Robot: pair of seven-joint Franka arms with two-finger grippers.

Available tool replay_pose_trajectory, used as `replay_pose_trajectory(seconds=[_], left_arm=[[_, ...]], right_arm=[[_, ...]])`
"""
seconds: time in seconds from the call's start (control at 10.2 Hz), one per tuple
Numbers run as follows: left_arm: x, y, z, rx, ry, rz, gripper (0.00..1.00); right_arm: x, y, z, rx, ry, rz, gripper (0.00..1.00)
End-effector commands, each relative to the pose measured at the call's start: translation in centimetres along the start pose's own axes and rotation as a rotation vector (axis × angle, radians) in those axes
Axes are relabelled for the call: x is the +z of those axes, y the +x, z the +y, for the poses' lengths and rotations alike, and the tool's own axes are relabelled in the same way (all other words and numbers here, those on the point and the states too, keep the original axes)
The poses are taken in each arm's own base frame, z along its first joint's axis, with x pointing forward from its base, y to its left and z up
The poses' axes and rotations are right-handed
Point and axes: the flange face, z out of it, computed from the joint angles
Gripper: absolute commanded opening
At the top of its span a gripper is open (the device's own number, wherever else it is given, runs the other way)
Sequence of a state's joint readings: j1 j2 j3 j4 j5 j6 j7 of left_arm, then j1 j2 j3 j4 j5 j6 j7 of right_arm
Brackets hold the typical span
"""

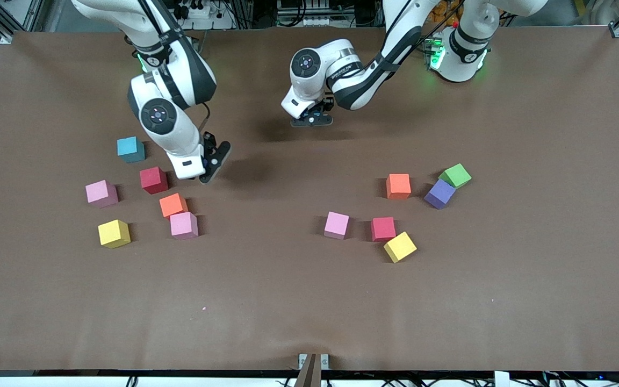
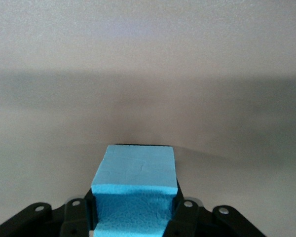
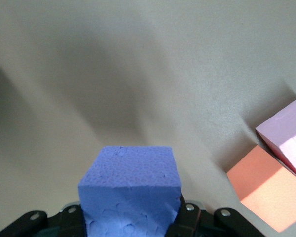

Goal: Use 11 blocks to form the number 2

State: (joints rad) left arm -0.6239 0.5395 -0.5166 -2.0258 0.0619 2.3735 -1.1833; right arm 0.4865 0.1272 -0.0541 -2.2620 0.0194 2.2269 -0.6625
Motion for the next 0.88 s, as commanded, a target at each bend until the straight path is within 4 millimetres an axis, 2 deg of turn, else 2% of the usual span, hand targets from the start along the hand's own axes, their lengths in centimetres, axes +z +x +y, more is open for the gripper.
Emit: replay_pose_trajectory(seconds=[0.0,0.1,0.2,0.49,0.69,0.78], left_arm=[[0.1,-0.2,-0.2,-0.015,-0.004,0.023,0.43],[0.1,-0.2,-0.2,-0.013,-0.002,0.023,0.69],[-0.1,0.1,-0.3,-0.021,-0.006,0.024,1.00],[-3.8,1.0,-1.1,-0.042,-0.006,0.062,1.00],[-8.0,2.5,-2.5,-0.087,-0.007,0.094,1.00],[-10.2,4.5,-4.0,-0.133,-0.016,0.108,1.00]], right_arm=[[-0.4,-1.0,-0.6,-0.055,-0.009,0.000,0.37],[-0.4,-1.0,-0.6,-0.066,-0.015,-0.007,0.37],[-0.3,-0.9,-0.5,-0.092,-0.026,-0.008,0.37],[-0.1,-0.5,-1.0,-0.154,-0.028,-0.011,0.37],[0.0,-0.1,-1.5,-0.193,-0.029,-0.012,0.37],[-0.1,0.8,-2.7,-0.223,-0.035,-0.013,0.37]])
